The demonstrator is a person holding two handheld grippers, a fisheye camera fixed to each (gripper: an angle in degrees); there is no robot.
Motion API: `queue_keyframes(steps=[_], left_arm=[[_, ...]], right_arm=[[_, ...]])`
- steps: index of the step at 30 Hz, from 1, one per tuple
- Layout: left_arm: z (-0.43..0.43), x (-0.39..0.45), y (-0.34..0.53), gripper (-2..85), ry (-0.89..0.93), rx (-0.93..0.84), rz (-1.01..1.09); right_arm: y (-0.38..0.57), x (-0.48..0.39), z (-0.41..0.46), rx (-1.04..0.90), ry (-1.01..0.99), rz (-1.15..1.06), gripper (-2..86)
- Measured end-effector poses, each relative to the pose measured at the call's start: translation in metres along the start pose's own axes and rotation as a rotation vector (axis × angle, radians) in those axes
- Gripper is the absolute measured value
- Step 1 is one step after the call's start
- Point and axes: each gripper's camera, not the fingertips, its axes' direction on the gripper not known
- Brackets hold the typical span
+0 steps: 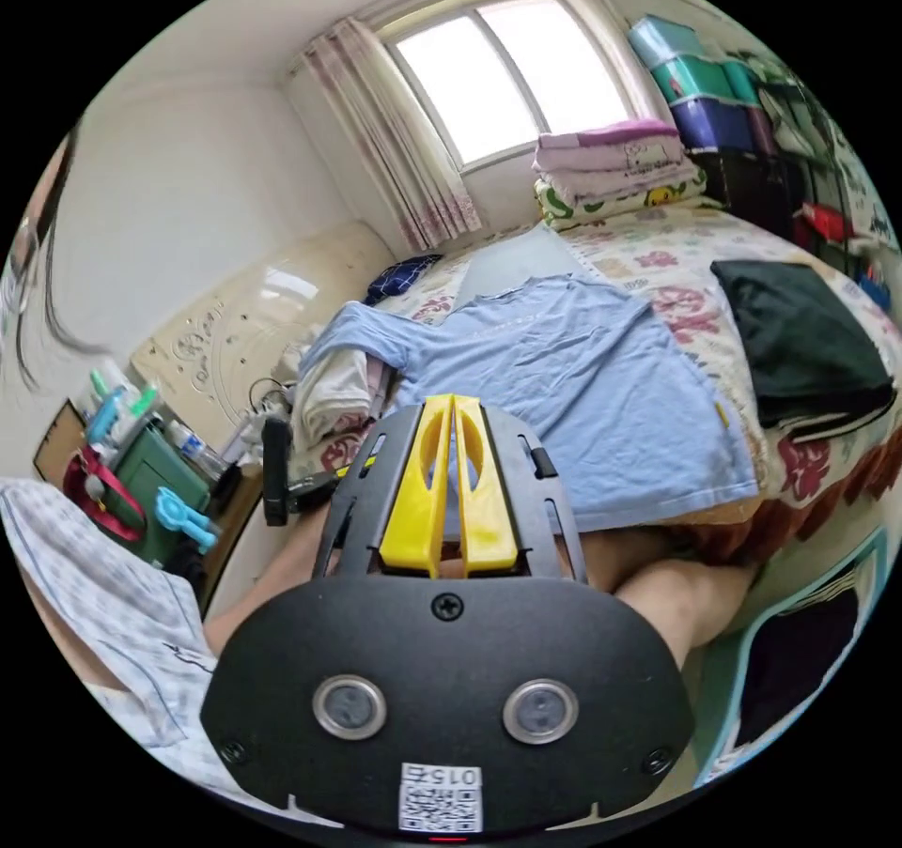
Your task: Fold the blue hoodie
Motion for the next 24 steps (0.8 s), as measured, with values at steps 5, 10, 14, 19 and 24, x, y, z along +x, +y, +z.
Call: queue_keyframes(steps=[5, 10, 14, 19, 24], left_arm=[[-0.002, 0.003, 0.001, -0.7, -0.005, -0.006, 0.003], [-0.001, 0.004, 0.002, -0.7, 0.001, -0.012, -0.007], [-0.001, 0.01, 0.001, -0.7, -0.004, -0.015, 0.013], [0.001, 0.012, 0.001, -0.7, 0.012, -0.029, 0.015], [0.003, 0.012, 0.002, -0.6, 0.026, -0.04, 0.014]], right_arm=[[-0.046, 0.017, -0.034, 0.006, -0.057, 0.103, -0.5], [-0.081, 0.024, -0.049, -0.063, -0.158, 0.168, -0.5], [-0.108, 0.016, -0.06, -0.094, -0.164, 0.179, -0.6], [-0.132, -0.003, -0.075, -0.087, -0.168, 0.087, -0.4], [-0.154, -0.031, -0.085, -0.098, -0.103, 0.001, -0.2]])
